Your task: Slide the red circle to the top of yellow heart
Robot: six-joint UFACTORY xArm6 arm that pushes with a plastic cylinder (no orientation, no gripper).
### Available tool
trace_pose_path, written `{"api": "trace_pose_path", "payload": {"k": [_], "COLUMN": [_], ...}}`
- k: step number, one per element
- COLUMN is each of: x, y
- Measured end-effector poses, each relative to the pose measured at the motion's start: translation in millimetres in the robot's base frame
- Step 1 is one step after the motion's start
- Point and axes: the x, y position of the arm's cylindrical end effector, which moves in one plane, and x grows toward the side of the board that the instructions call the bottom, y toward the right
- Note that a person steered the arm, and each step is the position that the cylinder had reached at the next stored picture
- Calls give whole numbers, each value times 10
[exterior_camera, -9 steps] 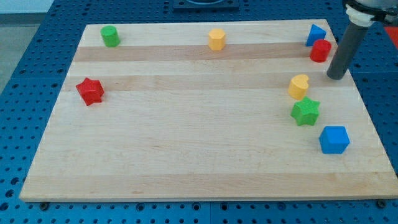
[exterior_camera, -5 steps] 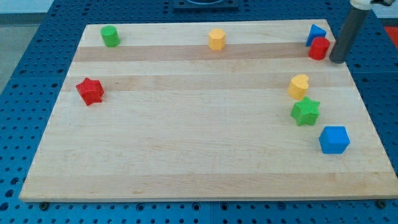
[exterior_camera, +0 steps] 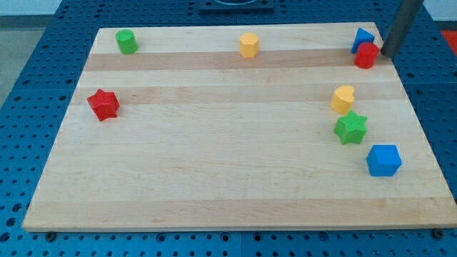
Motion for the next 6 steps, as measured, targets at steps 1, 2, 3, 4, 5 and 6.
{"api": "trace_pose_path", "payload": {"k": [1, 2, 3, 4, 5, 6], "x": [-9, -31, -31, -31, -31, -31], "y": [-45, -134, -203, -249, -286, -428]}}
